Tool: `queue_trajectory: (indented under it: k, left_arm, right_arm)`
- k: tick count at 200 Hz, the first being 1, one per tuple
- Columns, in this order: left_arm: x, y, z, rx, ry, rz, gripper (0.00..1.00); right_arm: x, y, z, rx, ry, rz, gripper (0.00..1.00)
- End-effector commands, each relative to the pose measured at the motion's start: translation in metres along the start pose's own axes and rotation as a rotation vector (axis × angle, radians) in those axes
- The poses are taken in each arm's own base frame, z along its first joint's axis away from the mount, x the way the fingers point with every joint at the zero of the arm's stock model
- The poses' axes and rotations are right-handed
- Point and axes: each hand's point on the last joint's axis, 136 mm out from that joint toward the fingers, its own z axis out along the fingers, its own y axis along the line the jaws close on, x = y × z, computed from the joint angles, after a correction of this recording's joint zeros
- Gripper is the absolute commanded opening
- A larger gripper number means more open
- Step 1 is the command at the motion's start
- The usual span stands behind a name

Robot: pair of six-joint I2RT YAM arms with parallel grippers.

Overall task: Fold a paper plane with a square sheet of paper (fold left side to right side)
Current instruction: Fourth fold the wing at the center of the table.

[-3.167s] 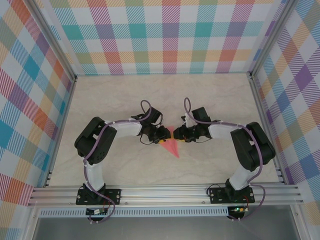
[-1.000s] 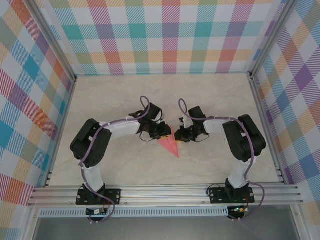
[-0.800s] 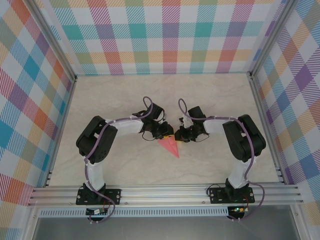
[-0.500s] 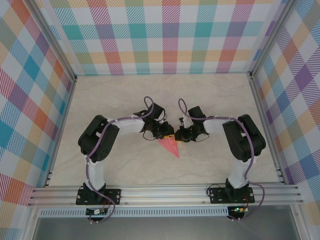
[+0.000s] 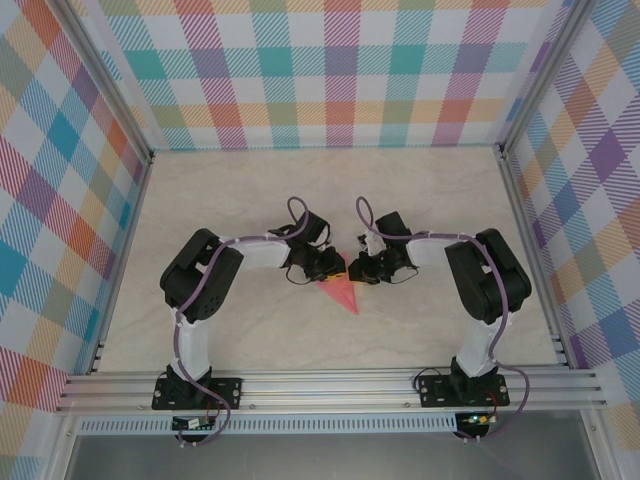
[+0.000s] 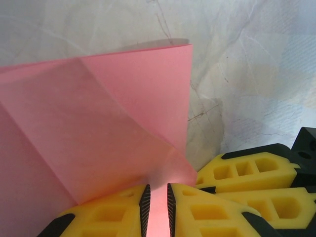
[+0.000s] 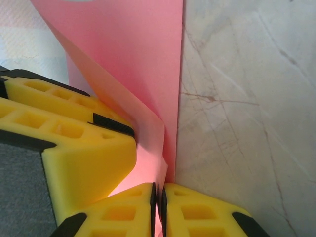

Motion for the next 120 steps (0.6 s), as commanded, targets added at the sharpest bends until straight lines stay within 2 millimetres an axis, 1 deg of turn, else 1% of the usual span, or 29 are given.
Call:
queue_trajectory:
  k: [1,21,37,50,60,71,85,100,120]
  left_arm:
    - [0.023,0.048,0.009,-0.148,0.033,-0.071,0.20]
    - [0.026,0.053,0.010,-0.154,0.033,-0.077,0.20]
    - [0.027,0.055,0.010,-0.159,0.032,-0.082,0.20]
    - [0.027,0.054,0.009,-0.155,0.028,-0.079,0.20]
    - [0.027,0.054,0.009,-0.157,0.027,-0.080,0.20]
    - [0.026,0.053,0.008,-0.156,0.023,-0.078,0.20]
    - [0.026,0.052,0.007,-0.156,0.022,-0.076,0.20]
    - [0.027,0.052,0.007,-0.157,0.023,-0.073,0.20]
    - [0.027,0.052,0.006,-0.158,0.020,-0.071,0.20]
  right_arm:
    - [0.001,0.003,-0.010,0.048,-0.006,-0.029,0.17]
    - [-0.013,0.019,-0.032,0.069,-0.066,-0.079,0.25]
    - [-0.021,0.027,-0.051,0.111,-0.114,-0.112,0.32]
    - [-0.020,0.033,-0.064,0.126,-0.136,-0.126,0.34]
    - [-0.014,0.037,-0.068,0.114,-0.134,-0.127,0.34]
    - [-0.003,0.045,-0.068,0.070,-0.116,-0.130,0.33]
    - [0.014,0.057,-0.061,-0.006,-0.079,-0.128,0.32]
    - [0.033,0.066,-0.049,-0.086,-0.031,-0.105,0.30]
    - [0.053,0.071,-0.030,-0.125,0.030,-0.090,0.29]
